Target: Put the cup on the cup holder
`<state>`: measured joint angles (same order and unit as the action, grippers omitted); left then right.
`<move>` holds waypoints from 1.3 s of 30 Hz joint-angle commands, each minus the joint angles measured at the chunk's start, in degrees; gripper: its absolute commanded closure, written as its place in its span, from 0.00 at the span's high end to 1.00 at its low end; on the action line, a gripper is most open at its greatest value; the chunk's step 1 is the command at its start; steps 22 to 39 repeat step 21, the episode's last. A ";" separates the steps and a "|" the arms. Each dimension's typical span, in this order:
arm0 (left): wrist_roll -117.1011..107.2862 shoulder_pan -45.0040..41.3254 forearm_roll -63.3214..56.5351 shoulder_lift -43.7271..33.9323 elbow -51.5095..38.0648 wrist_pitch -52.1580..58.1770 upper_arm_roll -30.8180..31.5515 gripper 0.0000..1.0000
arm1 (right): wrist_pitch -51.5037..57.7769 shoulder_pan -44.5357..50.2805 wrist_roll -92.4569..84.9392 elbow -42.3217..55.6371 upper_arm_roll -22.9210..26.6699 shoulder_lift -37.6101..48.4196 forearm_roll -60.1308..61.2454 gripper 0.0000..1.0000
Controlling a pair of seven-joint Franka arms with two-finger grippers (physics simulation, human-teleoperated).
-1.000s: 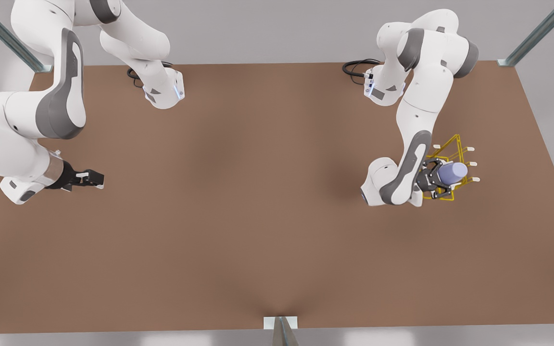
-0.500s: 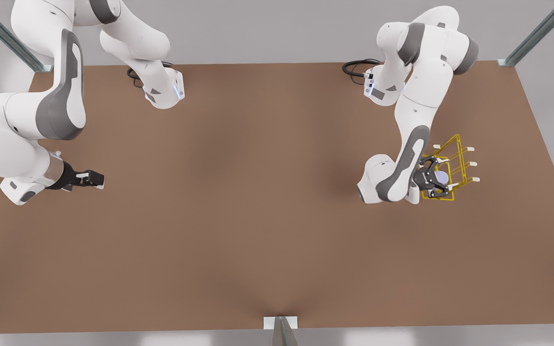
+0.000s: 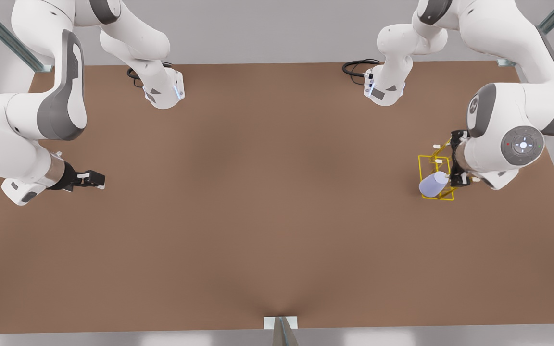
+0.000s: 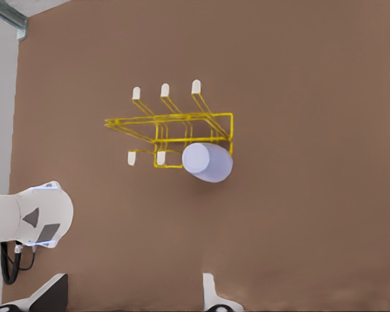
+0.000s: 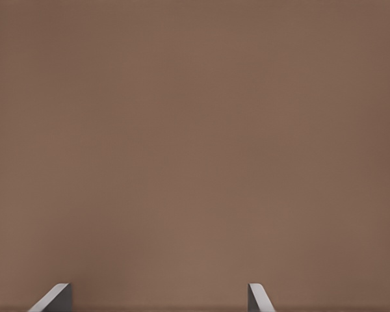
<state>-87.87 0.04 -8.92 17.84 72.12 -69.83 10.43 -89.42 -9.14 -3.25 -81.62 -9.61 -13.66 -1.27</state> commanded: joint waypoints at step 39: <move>84.45 -0.74 3.29 2.73 -0.93 -7.34 0.47 1.00 | 0.04 0.00 0.00 -0.03 -0.05 0.03 0.04 1.00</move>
